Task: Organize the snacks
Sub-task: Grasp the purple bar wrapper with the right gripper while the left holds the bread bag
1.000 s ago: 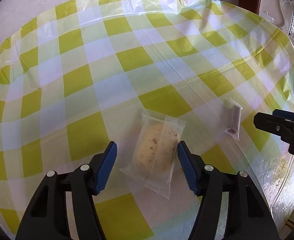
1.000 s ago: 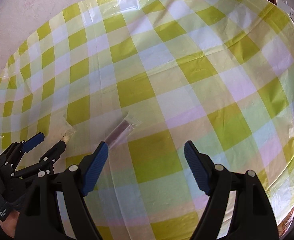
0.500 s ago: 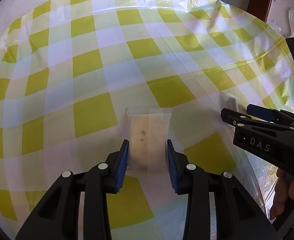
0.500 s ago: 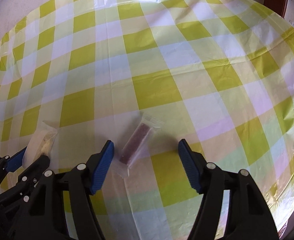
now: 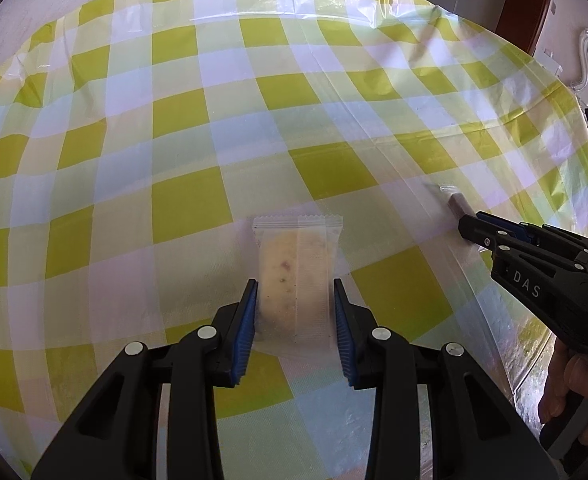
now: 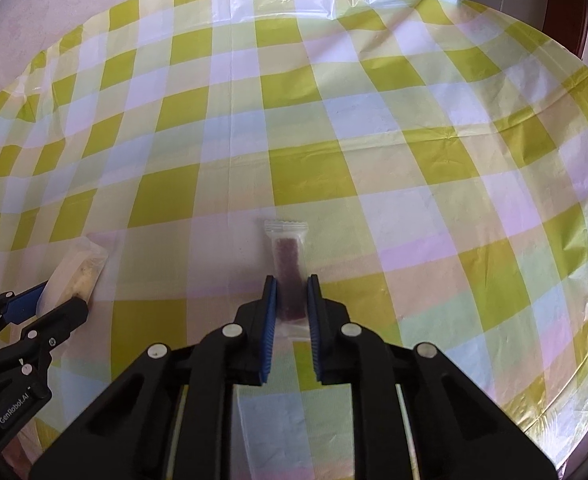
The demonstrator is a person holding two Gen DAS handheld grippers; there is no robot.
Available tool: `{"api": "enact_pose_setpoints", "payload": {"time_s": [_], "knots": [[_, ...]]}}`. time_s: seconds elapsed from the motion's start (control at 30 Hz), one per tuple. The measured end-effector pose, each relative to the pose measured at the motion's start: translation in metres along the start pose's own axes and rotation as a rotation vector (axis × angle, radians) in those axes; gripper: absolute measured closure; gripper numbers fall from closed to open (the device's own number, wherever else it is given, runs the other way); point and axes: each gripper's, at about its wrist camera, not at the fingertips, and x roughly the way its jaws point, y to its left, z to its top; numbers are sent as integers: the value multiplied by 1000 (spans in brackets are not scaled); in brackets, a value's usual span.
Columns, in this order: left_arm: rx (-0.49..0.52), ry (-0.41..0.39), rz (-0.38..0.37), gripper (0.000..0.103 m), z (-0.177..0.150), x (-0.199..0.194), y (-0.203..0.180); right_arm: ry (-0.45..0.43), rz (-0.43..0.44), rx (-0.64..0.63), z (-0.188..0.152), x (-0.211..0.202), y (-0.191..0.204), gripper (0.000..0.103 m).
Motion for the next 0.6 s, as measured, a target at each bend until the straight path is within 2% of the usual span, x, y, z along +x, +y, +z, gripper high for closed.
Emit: {"api": "enact_pose_setpoints", "payload": {"time_s": [0.3, 0.6], "knots": [[23, -13, -25, 68, -12, -20, -24, -20, -41, -33, -26, -28, -14, 89], [69, -22, -67, 68, -32, -44, -67, -47, -80, -47, -56, -65, -40, 89]]}}
